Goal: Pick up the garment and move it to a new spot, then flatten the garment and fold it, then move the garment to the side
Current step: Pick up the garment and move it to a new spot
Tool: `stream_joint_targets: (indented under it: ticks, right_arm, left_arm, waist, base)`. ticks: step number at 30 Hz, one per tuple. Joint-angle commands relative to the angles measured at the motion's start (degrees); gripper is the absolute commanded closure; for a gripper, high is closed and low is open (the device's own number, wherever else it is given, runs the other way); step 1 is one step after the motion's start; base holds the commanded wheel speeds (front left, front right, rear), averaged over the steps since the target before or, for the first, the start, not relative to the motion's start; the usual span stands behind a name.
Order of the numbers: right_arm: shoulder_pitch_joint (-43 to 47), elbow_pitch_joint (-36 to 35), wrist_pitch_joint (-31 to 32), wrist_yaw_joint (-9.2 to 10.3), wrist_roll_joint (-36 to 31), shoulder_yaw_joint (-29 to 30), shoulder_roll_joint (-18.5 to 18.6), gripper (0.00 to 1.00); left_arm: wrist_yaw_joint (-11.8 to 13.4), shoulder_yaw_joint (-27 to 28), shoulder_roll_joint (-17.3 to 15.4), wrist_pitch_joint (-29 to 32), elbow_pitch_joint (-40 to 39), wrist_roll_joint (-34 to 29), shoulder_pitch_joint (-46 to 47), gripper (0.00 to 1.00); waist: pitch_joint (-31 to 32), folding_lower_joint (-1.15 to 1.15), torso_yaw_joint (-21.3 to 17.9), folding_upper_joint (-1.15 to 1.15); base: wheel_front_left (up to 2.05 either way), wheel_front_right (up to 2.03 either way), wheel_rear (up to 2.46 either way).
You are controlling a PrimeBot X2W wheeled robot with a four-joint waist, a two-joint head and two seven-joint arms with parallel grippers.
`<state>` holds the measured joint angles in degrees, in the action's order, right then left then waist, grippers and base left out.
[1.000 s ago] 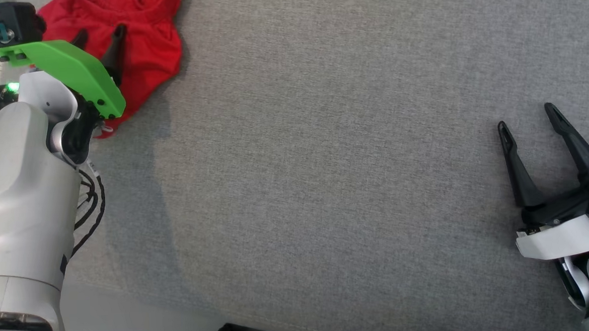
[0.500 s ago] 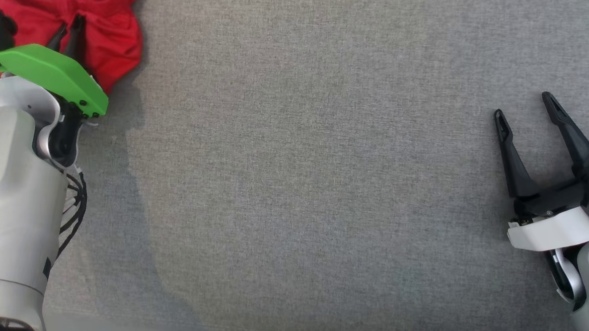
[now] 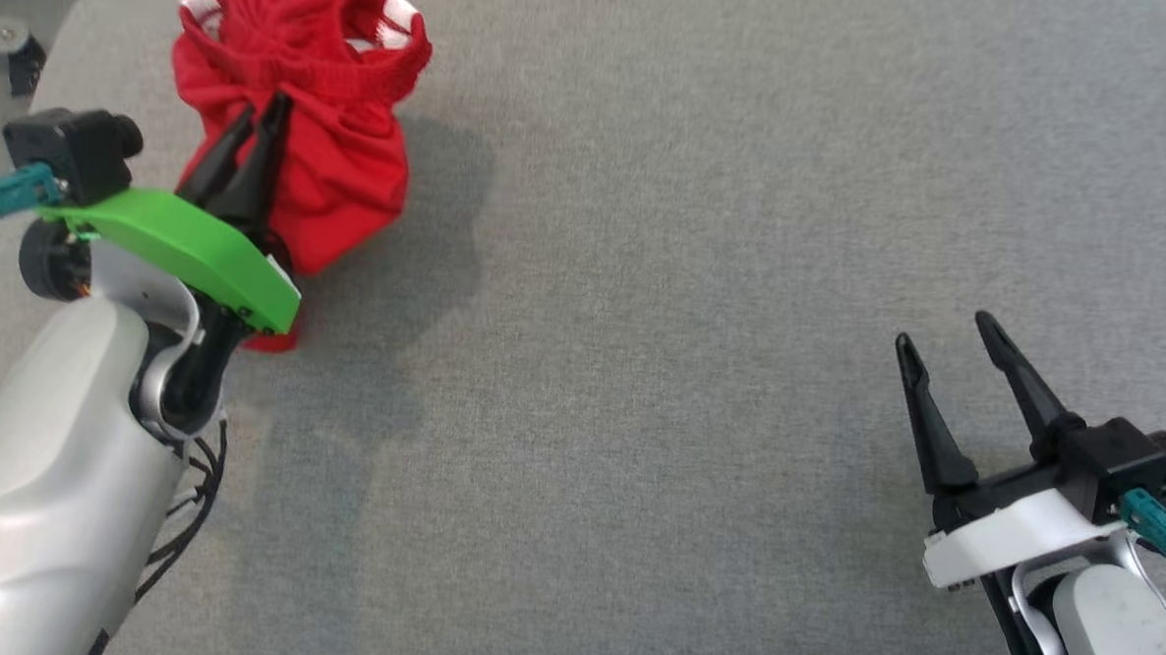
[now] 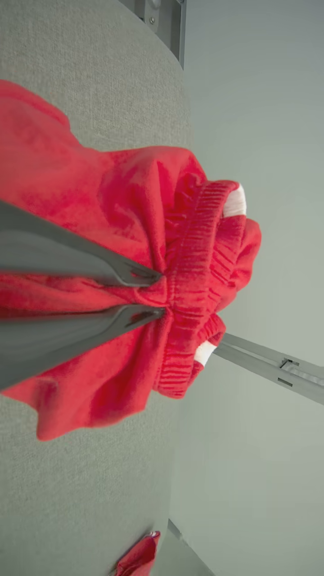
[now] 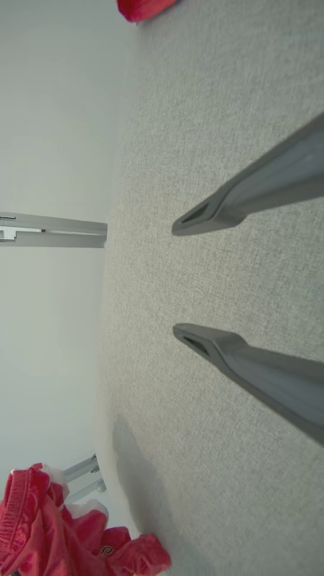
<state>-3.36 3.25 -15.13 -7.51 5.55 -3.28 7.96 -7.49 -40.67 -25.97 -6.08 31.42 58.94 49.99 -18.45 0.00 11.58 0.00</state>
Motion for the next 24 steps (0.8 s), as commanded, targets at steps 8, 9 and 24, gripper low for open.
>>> stream_joint_targets:
  ticks: [8, 9, 24]
  right_arm:
    - [6.5, -1.0, 0.0, 0.04, -0.2, 0.6, -2.0, 0.00]
    - [6.7, -1.2, 0.0, 0.04, -0.1, 0.7, -2.0, 0.00]
    - [3.2, -2.9, 0.0, 0.04, -0.3, 0.4, -3.1, 0.00]
  left_arm:
    - [0.4, -5.6, 0.6, 1.6, -9.2, -0.3, -8.3, 1.00]
    - [0.6, -6.3, 1.1, 1.6, -10.0, -0.6, -9.0, 1.00]
    - [0.5, -19.9, 12.8, -4.3, -2.0, -11.9, -10.5, 1.00]
  waist:
    - [17.2, 0.00, -11.9, 0.00]
    - [17.3, 0.00, -12.6, 0.00]
    - [8.3, 0.00, -19.1, 0.00]
  base:
    - [0.00, 0.00, 0.00]
    - [0.00, 0.00, 0.00]
    - [0.00, 0.00, 0.00]
